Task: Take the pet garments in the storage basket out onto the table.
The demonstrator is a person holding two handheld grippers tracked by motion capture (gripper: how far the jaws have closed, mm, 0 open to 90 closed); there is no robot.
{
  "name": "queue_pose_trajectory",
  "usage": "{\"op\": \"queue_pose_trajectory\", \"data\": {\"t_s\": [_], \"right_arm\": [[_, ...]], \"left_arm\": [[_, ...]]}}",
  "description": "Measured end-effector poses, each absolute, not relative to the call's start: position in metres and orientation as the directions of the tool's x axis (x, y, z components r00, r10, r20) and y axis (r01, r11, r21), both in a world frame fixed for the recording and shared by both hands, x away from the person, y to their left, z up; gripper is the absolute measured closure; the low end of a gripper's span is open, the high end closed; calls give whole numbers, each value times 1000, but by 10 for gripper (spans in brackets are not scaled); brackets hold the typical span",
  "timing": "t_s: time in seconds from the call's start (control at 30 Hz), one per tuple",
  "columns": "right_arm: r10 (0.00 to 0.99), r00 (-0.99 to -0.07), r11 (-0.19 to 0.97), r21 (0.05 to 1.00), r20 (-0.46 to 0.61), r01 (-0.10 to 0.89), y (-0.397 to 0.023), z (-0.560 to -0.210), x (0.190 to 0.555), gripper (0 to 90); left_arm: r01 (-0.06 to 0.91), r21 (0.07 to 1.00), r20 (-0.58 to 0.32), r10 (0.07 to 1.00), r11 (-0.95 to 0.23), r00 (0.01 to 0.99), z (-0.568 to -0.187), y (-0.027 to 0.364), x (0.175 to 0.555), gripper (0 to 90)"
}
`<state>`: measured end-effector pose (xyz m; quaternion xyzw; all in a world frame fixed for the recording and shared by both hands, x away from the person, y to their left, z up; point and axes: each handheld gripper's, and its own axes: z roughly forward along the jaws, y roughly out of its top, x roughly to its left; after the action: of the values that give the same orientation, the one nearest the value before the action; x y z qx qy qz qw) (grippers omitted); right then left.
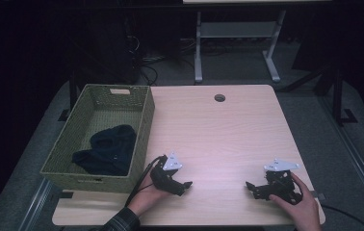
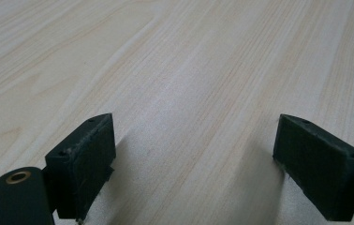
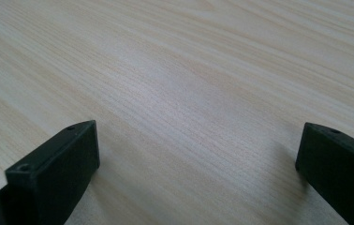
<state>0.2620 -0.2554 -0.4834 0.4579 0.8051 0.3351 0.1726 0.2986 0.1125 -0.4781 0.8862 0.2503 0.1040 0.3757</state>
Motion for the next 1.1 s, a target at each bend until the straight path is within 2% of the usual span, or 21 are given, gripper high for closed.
{"op": "queue_pose_trajectory", "data": {"t_s": [0.77, 1.1], "right_arm": [[852, -523, 358, 698, 27, 620, -256, -483, 262, 0], [852, -523, 357, 698, 28, 621, -256, -483, 262, 0]], "left_arm": [[408, 691, -38, 534, -596, 844, -470, 111, 305, 135], [394, 688, -10, 534, -610, 845, -464, 108, 306, 135]]}}
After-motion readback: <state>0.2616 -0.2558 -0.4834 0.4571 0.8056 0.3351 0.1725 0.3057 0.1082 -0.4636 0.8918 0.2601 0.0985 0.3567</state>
